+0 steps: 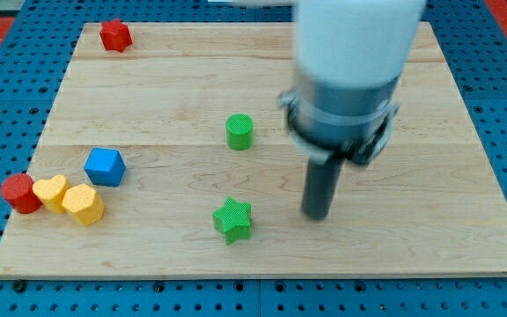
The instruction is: Push the green circle towards the top right of the green star
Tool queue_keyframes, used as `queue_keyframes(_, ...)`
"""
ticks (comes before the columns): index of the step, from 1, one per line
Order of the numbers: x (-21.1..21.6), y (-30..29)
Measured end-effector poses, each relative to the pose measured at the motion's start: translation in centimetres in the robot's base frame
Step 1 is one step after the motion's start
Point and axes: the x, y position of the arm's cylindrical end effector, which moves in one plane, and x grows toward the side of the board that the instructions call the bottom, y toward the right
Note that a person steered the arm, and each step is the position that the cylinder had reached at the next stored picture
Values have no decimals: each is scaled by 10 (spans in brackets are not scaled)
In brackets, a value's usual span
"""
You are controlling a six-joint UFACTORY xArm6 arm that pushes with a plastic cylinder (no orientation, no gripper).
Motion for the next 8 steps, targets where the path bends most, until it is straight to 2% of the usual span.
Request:
queue_keyframes(1, -139, -43)
queue_keyframes(2, -157, -113)
queue_keyframes(3, -73, -121)
queue_keyframes(4, -73, -109)
queue_keyframes(5, -88, -61)
queue_keyframes(7, -30, -55)
queue_keyframes(8, -31, -20)
